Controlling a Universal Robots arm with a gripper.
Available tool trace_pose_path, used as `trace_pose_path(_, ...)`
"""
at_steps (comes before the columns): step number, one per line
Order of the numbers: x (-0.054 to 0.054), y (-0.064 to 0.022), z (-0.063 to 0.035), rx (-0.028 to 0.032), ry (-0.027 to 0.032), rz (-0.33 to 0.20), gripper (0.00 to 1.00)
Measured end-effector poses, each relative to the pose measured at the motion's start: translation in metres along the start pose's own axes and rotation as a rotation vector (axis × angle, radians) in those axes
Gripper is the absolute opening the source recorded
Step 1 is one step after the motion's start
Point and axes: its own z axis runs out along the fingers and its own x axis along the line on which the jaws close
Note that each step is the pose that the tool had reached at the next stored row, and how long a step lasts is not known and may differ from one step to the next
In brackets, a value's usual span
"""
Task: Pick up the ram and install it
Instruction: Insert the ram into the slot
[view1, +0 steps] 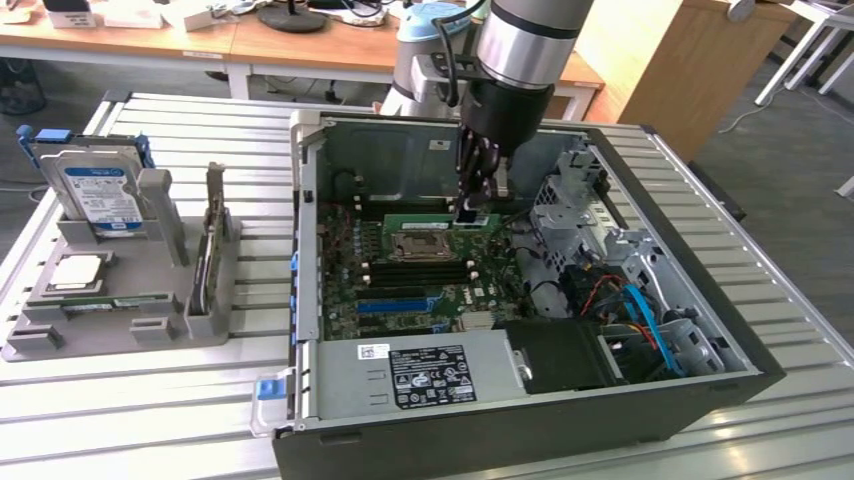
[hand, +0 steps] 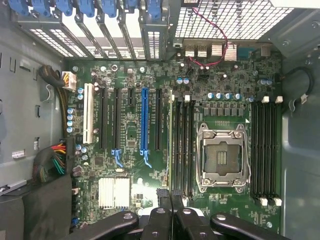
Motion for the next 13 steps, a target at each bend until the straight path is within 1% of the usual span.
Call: trace_pose_path(13, 0.0, -0.0007, 0.0218, 0.0, -0.0001, 0.001, 0.12)
